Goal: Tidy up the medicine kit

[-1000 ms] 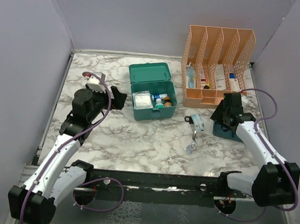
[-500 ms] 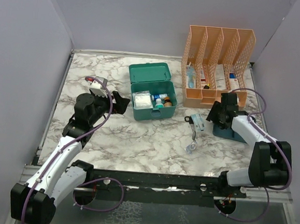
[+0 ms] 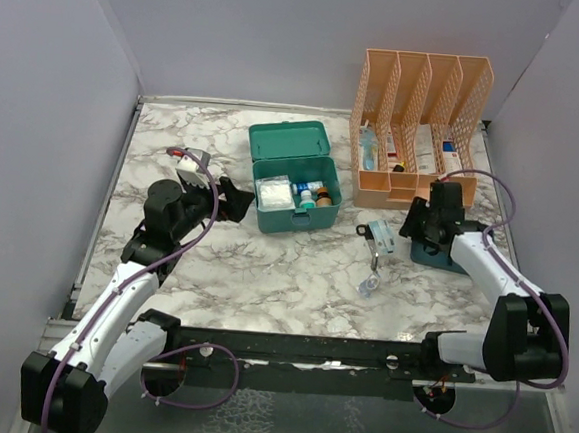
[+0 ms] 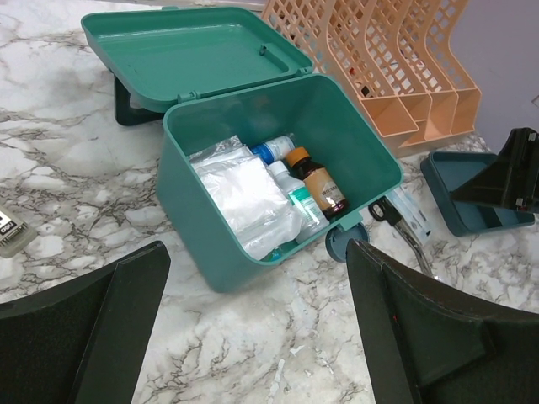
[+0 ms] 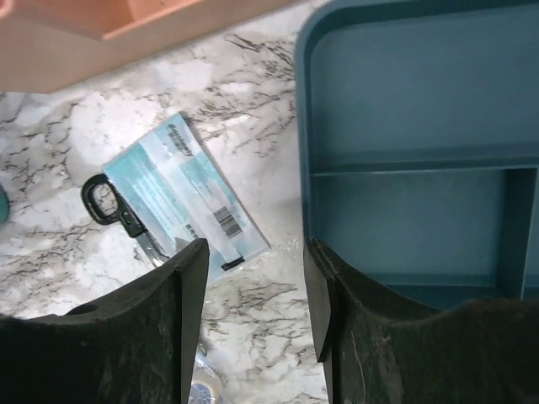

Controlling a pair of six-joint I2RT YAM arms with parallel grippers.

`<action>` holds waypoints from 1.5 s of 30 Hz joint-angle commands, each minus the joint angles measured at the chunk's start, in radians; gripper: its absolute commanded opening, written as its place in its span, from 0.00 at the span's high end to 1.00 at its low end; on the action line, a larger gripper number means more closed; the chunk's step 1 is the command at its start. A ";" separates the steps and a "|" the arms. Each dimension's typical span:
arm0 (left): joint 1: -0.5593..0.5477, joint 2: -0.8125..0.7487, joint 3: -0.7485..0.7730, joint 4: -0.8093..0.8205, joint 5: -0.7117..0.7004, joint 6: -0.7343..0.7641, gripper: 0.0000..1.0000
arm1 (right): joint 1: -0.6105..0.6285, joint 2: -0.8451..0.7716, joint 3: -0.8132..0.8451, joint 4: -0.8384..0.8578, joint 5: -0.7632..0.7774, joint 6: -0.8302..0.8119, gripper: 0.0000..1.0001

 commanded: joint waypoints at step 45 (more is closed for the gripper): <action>0.034 0.002 0.026 -0.011 0.014 -0.030 0.11 | 0.198 0.347 0.299 -0.121 0.135 -0.073 0.64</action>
